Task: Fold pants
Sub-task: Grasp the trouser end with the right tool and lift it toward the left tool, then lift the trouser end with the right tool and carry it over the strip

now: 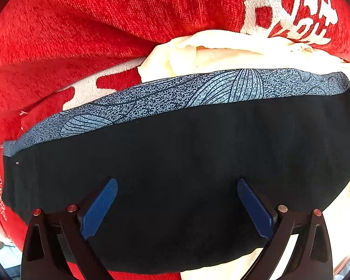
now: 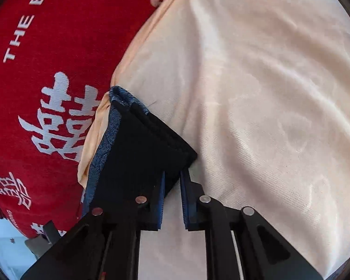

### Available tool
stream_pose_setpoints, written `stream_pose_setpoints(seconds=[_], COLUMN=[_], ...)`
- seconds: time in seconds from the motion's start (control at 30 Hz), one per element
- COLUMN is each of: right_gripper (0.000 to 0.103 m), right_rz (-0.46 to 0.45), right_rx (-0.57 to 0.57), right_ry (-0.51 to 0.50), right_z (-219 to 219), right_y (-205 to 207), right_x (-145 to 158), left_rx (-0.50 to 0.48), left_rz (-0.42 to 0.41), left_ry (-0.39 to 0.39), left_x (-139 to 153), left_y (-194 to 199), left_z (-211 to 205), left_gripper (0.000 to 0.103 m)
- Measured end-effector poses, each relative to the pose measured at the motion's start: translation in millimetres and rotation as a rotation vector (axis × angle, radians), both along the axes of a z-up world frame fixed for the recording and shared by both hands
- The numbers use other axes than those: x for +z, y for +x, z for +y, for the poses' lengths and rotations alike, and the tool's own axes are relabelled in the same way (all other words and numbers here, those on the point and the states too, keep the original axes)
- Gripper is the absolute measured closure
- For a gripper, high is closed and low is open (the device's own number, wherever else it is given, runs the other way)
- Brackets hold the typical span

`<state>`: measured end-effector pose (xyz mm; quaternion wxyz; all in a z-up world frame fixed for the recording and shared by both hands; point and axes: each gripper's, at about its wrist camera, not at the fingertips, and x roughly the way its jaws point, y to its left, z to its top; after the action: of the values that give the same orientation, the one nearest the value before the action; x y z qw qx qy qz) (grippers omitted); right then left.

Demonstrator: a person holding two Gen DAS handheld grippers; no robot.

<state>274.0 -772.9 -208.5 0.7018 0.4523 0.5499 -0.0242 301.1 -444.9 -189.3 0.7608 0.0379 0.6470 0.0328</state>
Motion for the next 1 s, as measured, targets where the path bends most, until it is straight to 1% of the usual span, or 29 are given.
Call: stream_pose_setpoints(seconds=[0.07,0.1,0.17,0.2,0.27,0.33,0.4,0.57,0.63,0.67,0.73,0.77,0.9,1.0], right_gripper=[0.077,0.073,0.07,0.069,0.069,0.069,0.069,0.069,0.069,0.069,0.064,0.06,0.059,0.06], right_rz=[-0.033,-0.048,-0.066,-0.068,-0.059,-0.05,-0.037,-0.058,-0.072,-0.078,-0.098,-0.108,-0.165,-0.151], right_rx=[-0.039,-0.037,-0.015,-0.003,0.015,0.017,0.006,-0.031,-0.04,-0.04,-0.037,-0.035,-0.002,0.009], right_ry=[0.063,0.085,0.144,0.175,0.207,0.226,0.235,0.239,0.238,0.232,0.221,0.221,0.229,0.229], right_z=[-5,-6,0,4,11,18,24,22,21,20,21,22,23,19], right_y=[-10,-13,-17,-18,-19,-19,-17,-19,-14,-11,-3,0,4,-2], right_x=[1,2,1,-3,-8,-14,-21,-22,-23,-23,-22,-20,-13,-19], left_rx=[0.008,0.009,0.011,0.013,0.022,0.03,0.038,0.048,0.043,0.041,0.039,0.038,0.044,0.037], left_rz=[0.001,0.001,0.003,0.005,0.008,0.012,0.017,0.025,0.024,0.024,0.022,0.022,0.025,0.02], left_ry=[-0.013,-0.018,-0.018,-0.017,-0.016,-0.022,-0.033,-0.06,-0.061,-0.059,-0.054,-0.054,-0.061,-0.063], left_x=[-1,0,1,2,-1,-10,-12,-15,-15,-15,-14,-15,-14,-11], left_y=[-1,-2,-2,-4,-3,-9,-8,-15,-16,-16,-15,-14,-17,-15], left_z=[3,4,6,8,10,22,23,33,35,34,33,33,29,30], left_gripper=[0.0,0.0,0.0,0.0,0.0,0.0,0.0,0.0,0.0,0.0,0.0,0.0,0.0,0.0])
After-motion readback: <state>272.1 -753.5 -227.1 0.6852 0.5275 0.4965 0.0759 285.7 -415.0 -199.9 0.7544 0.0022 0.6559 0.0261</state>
